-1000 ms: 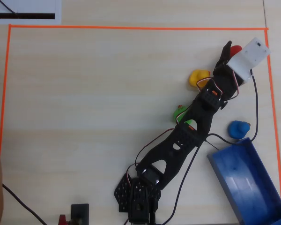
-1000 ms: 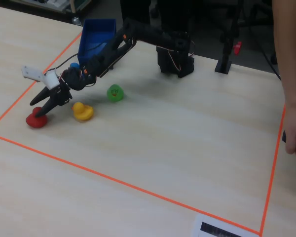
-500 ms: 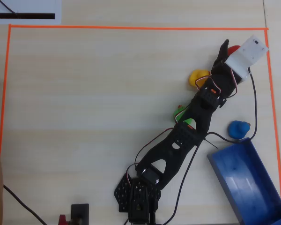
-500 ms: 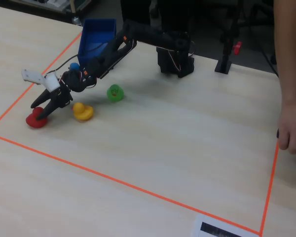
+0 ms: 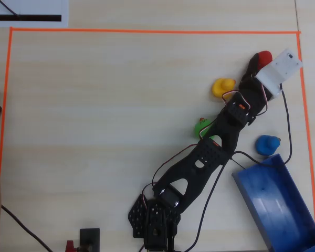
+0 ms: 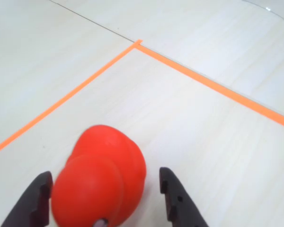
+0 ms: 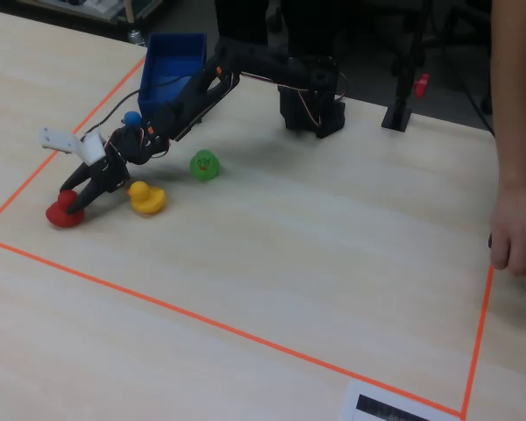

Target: Grasp red duck and put it into box.

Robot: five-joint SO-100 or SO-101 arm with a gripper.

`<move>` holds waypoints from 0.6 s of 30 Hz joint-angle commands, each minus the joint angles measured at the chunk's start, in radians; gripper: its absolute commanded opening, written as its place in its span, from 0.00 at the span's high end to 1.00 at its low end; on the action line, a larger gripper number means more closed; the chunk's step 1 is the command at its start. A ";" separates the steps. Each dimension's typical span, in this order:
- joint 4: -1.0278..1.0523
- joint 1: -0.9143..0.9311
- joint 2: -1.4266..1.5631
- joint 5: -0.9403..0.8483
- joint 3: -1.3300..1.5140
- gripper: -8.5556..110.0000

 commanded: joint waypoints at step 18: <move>0.049 -0.055 0.008 -0.034 -0.089 0.93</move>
